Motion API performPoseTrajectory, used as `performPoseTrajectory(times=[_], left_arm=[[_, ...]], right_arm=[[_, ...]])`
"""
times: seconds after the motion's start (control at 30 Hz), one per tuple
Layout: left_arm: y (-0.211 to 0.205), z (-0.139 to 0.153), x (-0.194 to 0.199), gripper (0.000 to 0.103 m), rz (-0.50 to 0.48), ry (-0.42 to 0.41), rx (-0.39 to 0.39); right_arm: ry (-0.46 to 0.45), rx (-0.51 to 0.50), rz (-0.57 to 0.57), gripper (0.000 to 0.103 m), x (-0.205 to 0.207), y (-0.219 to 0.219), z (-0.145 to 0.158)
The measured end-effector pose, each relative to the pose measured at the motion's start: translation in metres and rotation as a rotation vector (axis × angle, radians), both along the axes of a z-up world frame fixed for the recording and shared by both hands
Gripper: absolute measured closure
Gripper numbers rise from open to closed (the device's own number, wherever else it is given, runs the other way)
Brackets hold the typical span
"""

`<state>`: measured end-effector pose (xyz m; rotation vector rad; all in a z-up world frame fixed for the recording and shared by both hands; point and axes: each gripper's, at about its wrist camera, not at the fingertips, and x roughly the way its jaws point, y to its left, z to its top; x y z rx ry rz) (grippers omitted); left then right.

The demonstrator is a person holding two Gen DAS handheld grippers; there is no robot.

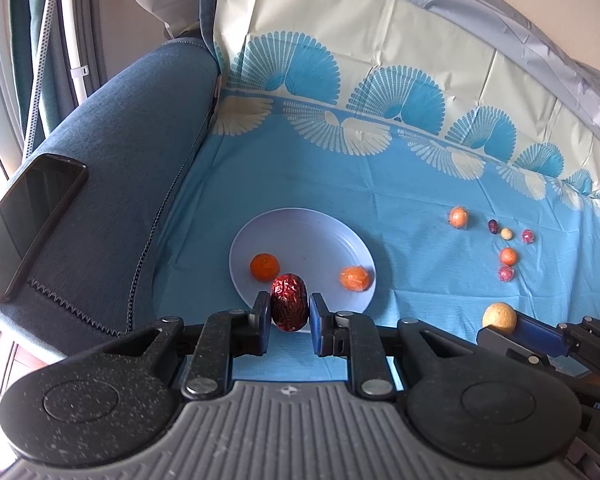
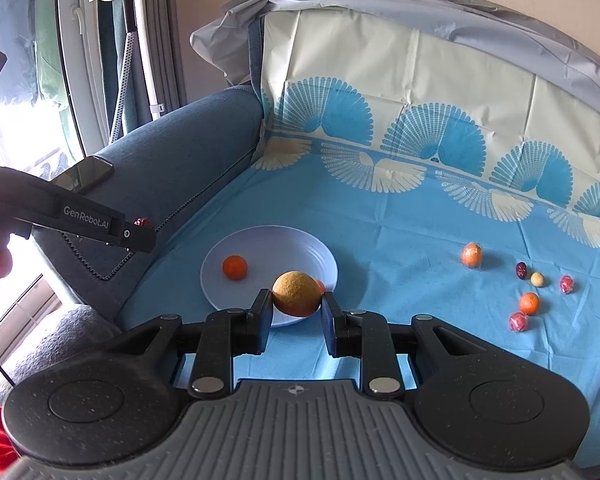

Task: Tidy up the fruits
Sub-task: 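Carry the date and yellow fruit to the plate and release both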

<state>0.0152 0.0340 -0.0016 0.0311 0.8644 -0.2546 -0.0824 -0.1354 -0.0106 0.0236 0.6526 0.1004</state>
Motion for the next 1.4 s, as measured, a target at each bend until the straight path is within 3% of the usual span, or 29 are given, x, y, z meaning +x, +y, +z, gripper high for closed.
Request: performPoseTrajectory(times=[0.2,0.57,0.93,1.0,1.07,1.1,1.13,1.2,1.4], left_arm=[[-0.01,-0.022,0.036,0.081,0.004,0.03,0.032],[-0.02,-0.08,0.105,0.081,0.003,0.111,0.11],[-0.026,-0.125,0.15,0.081,-0.011,0.165,0.152],[-0.026,-0.127,0.154,0.072,-0.031,0.161,0.142],[-0.026,-0.124,0.156,0.012,-0.039,0.147,0.133],[-0.025,-0.118,0.154,0.004,-0.028,0.116,0.122],[-0.021,-0.11,0.149,0.001,-0.017,0.069,0.101],[-0.015,-0.098,0.141,0.0,-0.012,0.04,0.079],[0.011,-0.077,0.099,0.0,0.059,0.104,0.047]], right_arm=[[0.034,-0.013,0.014,0.076,0.036,0.001,-0.018],[0.153,-0.014,0.067,0.075,0.116,0.019,-0.078],[0.242,-0.039,0.101,0.075,0.163,0.033,-0.124],[0.248,-0.056,0.113,0.075,0.169,0.034,-0.128],[0.241,-0.076,0.122,0.071,0.172,0.035,-0.127],[0.23,-0.082,0.123,0.056,0.173,0.035,-0.124],[0.217,-0.086,0.118,0.038,0.171,0.034,-0.12],[0.183,-0.093,0.107,0.025,0.163,0.032,-0.109],[0.212,-0.033,0.094,0.016,0.114,0.024,-0.077]])
